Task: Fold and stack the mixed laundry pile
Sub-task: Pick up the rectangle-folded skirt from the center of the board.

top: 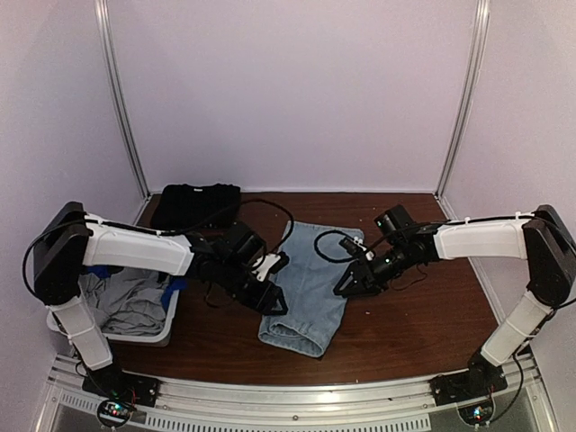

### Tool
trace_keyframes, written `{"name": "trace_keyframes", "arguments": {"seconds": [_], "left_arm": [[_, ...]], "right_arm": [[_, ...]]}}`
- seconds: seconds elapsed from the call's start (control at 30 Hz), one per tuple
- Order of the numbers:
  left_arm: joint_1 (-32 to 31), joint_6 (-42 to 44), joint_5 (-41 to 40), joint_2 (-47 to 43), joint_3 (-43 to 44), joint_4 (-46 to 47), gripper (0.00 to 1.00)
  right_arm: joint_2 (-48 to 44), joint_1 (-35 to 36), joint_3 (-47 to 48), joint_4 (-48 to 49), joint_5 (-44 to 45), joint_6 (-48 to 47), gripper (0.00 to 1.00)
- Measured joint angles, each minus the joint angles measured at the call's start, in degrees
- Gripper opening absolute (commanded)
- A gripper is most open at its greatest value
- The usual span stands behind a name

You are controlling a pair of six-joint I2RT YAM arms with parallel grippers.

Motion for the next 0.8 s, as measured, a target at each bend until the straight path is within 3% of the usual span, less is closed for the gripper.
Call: {"name": "trace_keyframes", "arguments": {"seconds": [0.17, 0.2, 0.37, 0.4, 0.67, 0.8], "left_arm": [[0.04, -2.16, -0.57, 4.37, 0.07, -3.52, 0.50], [0.09, -2.47, -0.63, 4.50, 0.07, -3.96, 0.46], [0.09, -2.58, 0.94, 4.35, 0.94, -3.78, 0.02], [0.09, -2.95, 1.51, 4.13, 0.94, -3.45, 0.00], [0.94, -3.58, 2.71, -4.02, -0.13, -0.96, 0.00], [2.49, -5.49, 0.26, -3.28, -2.78, -0.92, 0.00]], "right_arm": [[0.00, -1.25, 0.00, -0.79, 0.57, -0.90, 0.41], [0.02, -1.81, 0.00, -1.07, 0.70, -1.18, 0.41], [0.90, -3.78, 0.15, -2.16, 1.27, -2.84, 0.41], [1.25, -3.98, 0.24, -2.45, 1.40, -3.15, 0.41], [3.41, -6.95, 3.13, -5.51, 2.82, -5.81, 0.42], [5.03, -8.09, 5.81, -6.29, 3.61, -6.32, 0.42]]}}
